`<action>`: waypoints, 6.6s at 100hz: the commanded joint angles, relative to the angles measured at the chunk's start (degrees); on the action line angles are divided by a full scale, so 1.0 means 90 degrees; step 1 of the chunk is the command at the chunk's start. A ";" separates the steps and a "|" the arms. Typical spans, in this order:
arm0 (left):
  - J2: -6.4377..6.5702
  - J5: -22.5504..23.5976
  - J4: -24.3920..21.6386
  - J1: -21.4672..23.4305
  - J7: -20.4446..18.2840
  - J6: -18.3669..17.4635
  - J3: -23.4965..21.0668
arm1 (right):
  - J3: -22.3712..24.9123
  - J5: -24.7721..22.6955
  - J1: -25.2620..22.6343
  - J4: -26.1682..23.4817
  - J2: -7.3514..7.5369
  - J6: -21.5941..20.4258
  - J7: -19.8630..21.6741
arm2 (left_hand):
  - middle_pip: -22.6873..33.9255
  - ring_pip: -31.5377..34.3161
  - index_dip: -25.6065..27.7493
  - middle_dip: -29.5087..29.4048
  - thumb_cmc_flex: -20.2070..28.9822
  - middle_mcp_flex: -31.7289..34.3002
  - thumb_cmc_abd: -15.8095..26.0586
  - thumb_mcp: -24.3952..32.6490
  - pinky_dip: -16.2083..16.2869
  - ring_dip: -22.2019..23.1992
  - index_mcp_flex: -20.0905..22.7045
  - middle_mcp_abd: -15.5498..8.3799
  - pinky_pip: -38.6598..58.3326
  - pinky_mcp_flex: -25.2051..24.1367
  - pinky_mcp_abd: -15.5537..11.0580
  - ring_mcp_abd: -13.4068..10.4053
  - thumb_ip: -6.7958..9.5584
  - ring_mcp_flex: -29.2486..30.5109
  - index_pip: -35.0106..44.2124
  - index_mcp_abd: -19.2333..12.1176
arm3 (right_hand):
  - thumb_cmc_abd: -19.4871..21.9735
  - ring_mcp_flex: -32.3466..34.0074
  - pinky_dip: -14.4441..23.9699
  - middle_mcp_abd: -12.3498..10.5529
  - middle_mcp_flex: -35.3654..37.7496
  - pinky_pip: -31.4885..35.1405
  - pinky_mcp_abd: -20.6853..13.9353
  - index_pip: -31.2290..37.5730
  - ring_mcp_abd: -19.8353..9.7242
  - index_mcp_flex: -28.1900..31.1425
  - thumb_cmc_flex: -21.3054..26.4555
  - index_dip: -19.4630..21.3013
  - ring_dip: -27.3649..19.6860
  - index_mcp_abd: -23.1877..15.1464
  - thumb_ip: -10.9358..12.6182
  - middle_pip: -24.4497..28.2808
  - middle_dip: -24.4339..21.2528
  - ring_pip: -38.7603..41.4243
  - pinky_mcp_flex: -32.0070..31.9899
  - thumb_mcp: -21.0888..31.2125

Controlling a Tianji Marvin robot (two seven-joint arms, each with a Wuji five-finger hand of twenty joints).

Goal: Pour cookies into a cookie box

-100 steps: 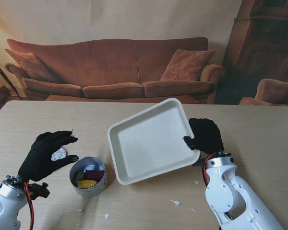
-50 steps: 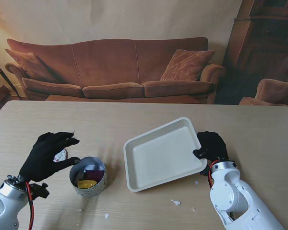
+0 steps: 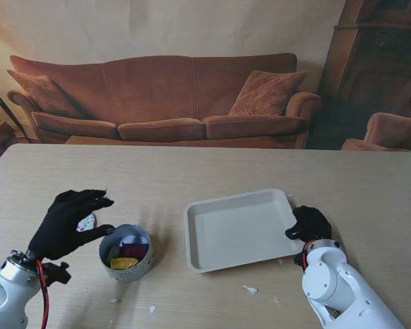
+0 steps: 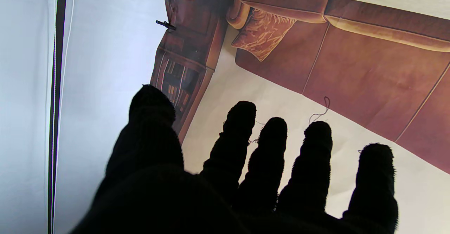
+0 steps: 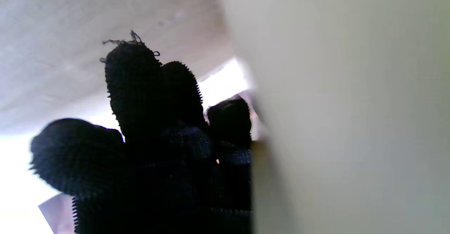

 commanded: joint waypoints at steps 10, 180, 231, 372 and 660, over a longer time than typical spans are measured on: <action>0.0006 -0.0014 -0.0029 0.0025 -0.0125 0.0049 0.0020 | -0.0067 -0.0110 -0.0068 0.0199 0.0018 0.0130 0.0214 | -0.0003 0.0047 0.0017 0.0021 0.0192 0.0101 0.0281 -0.0202 -0.0044 0.0139 0.0058 0.0007 0.0101 0.0002 0.0091 0.0030 -0.0032 0.0105 0.0052 -0.0065 | 0.0857 0.0197 0.1907 0.0136 -0.0179 -0.0084 -0.1462 0.0099 0.0102 -0.1214 0.1564 -0.3270 -0.0038 -0.0383 -0.0887 -0.0531 0.0113 -0.0413 0.0262 0.0080; 0.0911 0.1457 0.2996 -0.2593 -0.3058 0.0928 0.0329 | -0.1379 -0.2404 -0.0872 -0.1710 -0.0101 -0.2498 -0.3796 | -0.0478 -0.1131 -0.0404 -0.0145 -0.0533 -0.3431 -0.0620 -0.0127 0.0168 -0.0500 -0.3306 -0.0531 -0.2105 -0.0855 -0.0992 -0.1094 0.0128 -0.3026 -0.1075 -0.0415 | 0.3833 -0.2434 0.1507 -0.0534 -0.1754 -0.3726 -0.0213 -0.1912 -0.0179 -0.1802 -0.1320 -0.4341 -0.0322 -0.0774 -0.0601 -0.1746 -0.0124 -0.4035 -0.3381 -0.1801; 0.1018 0.1513 0.4072 -0.3466 -0.3377 0.1585 0.1189 | -0.1535 -0.2490 -0.0936 -0.1816 -0.0080 -0.2596 -0.3846 | -0.0551 -0.1029 -0.0414 -0.0136 -0.0584 -0.3649 -0.0824 -0.0040 0.0508 -0.0467 -0.3605 -0.0528 -0.2043 -0.0647 -0.0897 -0.1005 0.0153 -0.2940 -0.1185 -0.0412 | 0.4019 -0.2332 0.1458 -0.0578 -0.1663 -0.3857 -0.0184 -0.2011 -0.0215 -0.1688 -0.1287 -0.4241 -0.0315 -0.0852 -0.0572 -0.1788 -0.0136 -0.3991 -0.3458 -0.1808; 0.1087 0.1344 0.6117 -0.4463 -0.2437 0.2334 0.3024 | -0.1534 -0.2461 -0.0961 -0.1846 -0.0037 -0.2752 -0.3521 | 0.3350 0.5680 0.0412 0.4389 -0.1554 -0.1894 -0.2552 0.3550 0.4946 0.6370 -0.1870 -0.0520 0.7060 0.3341 -0.2103 -0.1180 -0.0486 0.0483 0.0202 0.0495 | 0.4143 -0.2550 0.1530 -0.0595 -0.1821 -0.4442 -0.0087 -0.1989 -0.0338 -0.1549 -0.1240 -0.4612 -0.0331 -0.0987 -0.0737 -0.1961 -0.0187 -0.4109 -0.4133 -0.1968; 0.0813 -0.1325 0.1357 -0.2264 -0.4281 0.1303 0.1226 | -0.1462 -0.2110 -0.1086 -0.1933 -0.0076 -0.3069 -0.3156 | 0.1409 0.2876 0.0756 0.3571 0.1019 0.2245 -0.1744 0.2848 0.1560 0.2813 0.0731 -0.1252 0.2274 0.0435 -0.1415 -0.0486 -0.0615 0.1426 0.3892 -0.1318 | 0.4528 -0.2434 0.1769 -0.0562 -0.1887 -0.4352 0.0015 -0.2066 -0.0283 -0.1600 -0.1179 -0.4789 -0.0289 -0.0889 -0.0729 -0.2050 -0.0219 -0.4119 -0.3853 -0.2090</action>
